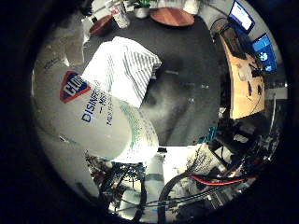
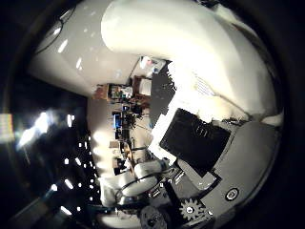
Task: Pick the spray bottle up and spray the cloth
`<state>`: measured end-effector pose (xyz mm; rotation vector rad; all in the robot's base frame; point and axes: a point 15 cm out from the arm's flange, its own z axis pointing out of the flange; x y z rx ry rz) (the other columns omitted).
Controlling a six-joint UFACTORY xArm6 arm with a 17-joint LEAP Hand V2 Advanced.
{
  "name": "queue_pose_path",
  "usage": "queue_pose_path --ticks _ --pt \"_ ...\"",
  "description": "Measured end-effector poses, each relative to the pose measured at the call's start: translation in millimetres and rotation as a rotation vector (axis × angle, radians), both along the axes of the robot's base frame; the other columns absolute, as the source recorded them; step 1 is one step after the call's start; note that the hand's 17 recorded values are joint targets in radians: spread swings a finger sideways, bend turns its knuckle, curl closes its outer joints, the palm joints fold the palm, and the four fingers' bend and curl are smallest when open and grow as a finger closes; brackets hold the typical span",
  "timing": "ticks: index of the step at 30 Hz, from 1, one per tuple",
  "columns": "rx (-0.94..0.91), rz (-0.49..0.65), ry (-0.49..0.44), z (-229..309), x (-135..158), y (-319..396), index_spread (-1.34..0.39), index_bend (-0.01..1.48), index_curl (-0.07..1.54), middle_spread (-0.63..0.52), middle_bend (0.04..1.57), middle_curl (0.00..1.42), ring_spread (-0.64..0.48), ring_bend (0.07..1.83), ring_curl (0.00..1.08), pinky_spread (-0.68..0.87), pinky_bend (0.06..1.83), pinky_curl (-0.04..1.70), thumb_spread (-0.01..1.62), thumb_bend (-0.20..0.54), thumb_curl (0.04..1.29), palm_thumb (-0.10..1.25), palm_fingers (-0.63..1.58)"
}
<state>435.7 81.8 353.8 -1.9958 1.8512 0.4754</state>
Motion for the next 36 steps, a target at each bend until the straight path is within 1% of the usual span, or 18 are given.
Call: queue_pose_path --ticks 4,6,8,11,18,22,26,28,32,36 --pt "-0.019 -0.005 0.064 -35.0 6.6 -4.6 -0.26 1.19 0.7 -0.19 1.35 0.75 -0.21 1.45 0.64 -0.3 1.32 0.63 0.67 -0.015 1.1 0.97 1.2" --pt "-0.026 -0.014 0.068 -38.6 8.1 -11.6 -0.26 1.19 0.7 -0.19 1.35 0.75 -0.21 1.45 0.64 -0.3 1.32 0.63 0.67 -0.015 1.1 0.97 1.2" --pt "-0.025 -0.022 0.06 -30.6 8.0 -17.6 -0.26 1.19 0.7 -0.19 1.35 0.75 -0.21 1.45 0.64 -0.3 1.32 0.63 0.67 -0.015 1.1 0.97 1.2" --pt "-0.023 -0.022 0.028 -4.1 7.8 -25.1 -0.26 1.19 0.7 -0.19 1.35 0.75 -0.21 1.45 0.64 -0.3 1.32 0.63 0.67 -0.015 1.1 0.97 1.2" --pt "-0.012 0.009 -0.082 88.8 -3.2 -30.4 -0.26 1.19 0.7 -0.19 1.35 0.75 -0.21 1.45 0.64 -0.3 1.31 0.64 0.69 -0.014 1.1 0.96 1.2" --pt "0.012 -0.001 -0.119 111.4 -6.2 -31.8 -0.26 1.19 0.7 -0.19 1.35 0.75 -0.21 1.45 0.64 -0.3 1.31 0.64 0.69 -0.015 1.1 0.96 1.2" --pt "0.01 0.003 -0.114 98.9 0.2 -26.9 -0.26 1.19 0.7 -0.19 1.35 0.75 -0.21 1.45 0.64 -0.3 1.31 0.64 0.7 -0.015 1.1 0.96 1.2" --pt "0.007 0.005 -0.108 84.2 7.0 -22.4 -0.26 1.19 0.7 -0.19 1.35 0.75 -0.21 1.45 0.64 -0.3 1.31 0.64 0.7 -0.015 1.1 0.96 1.2" --pt "0.009 -0.012 -0.023 14.3 16.3 -19.5 -0.26 1.19 0.7 -0.19 1.35 0.75 -0.21 1.45 0.64 -0.3 1.31 0.64 0.7 -0.015 1.1 0.96 1.2" --pt "-0.02 -0.001 0.028 -32.7 24.9 -15.8 -0.26 1.19 0.7 -0.19 1.35 0.75 -0.21 1.45 0.64 -0.3 1.31 0.64 0.7 -0.015 1.1 0.96 1.2"
